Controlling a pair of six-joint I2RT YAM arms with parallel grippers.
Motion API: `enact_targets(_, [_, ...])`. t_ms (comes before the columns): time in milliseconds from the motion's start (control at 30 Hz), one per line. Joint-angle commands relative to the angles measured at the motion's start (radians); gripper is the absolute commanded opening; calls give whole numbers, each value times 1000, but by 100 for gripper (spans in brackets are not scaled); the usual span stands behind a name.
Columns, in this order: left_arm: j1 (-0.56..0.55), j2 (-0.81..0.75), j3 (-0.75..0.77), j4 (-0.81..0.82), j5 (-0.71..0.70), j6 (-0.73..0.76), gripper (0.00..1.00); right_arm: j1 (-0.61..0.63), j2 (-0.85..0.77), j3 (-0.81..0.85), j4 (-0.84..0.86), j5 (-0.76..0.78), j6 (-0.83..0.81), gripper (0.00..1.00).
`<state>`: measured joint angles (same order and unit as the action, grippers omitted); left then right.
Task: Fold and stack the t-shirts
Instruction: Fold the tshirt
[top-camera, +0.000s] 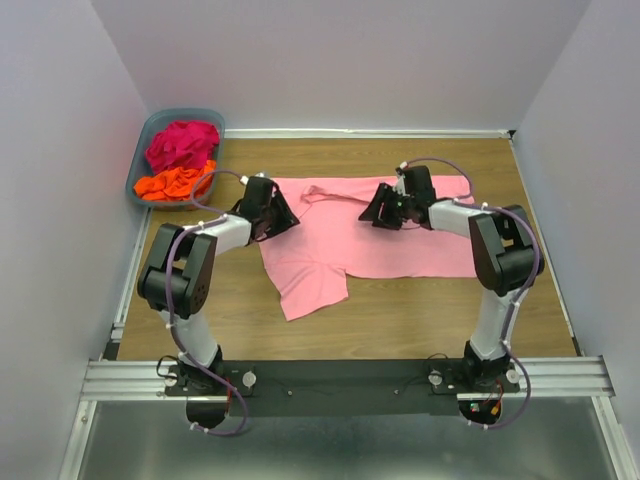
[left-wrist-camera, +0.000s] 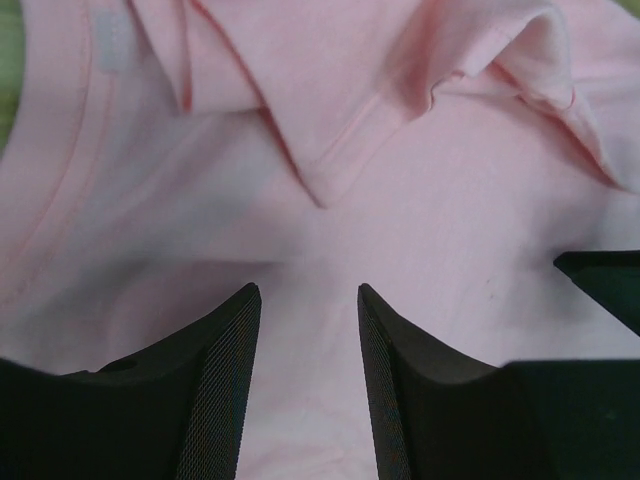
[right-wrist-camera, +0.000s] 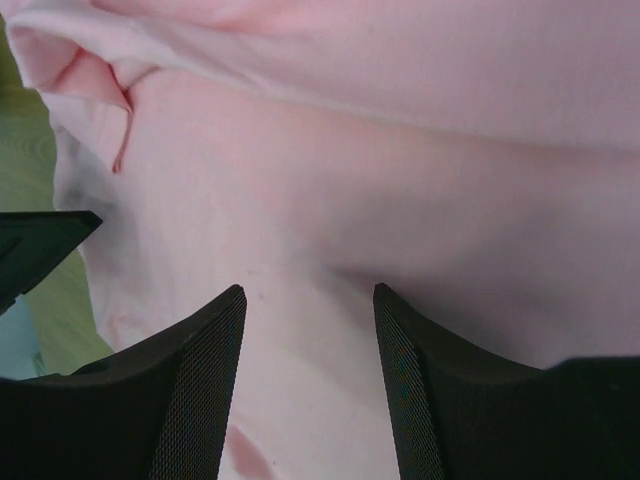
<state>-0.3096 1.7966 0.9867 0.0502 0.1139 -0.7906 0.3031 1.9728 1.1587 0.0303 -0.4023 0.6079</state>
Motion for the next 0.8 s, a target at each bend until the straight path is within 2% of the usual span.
enact_targets(0, [4, -68, -59, -49, -7, 28, 53, 2, -78, -114, -27, 48, -2, 62])
enact_targets(300, [3, -137, -235, -113, 44, 8, 52, 2, -224, -290, -144, 105, -5, 63])
enact_targets(467, [-8, -261, -301, -162, 56, -6, 52, 2, -343, -350, -263, 125, -28, 63])
enact_targets(633, [-13, -353, -300, -185, 85, -7, 54, 2, -420, -308, -306, 88, -51, 63])
enact_targets(767, [-10, -359, -238, -86, 93, -33, 54, 16, -378, -159, -293, 42, -37, 62])
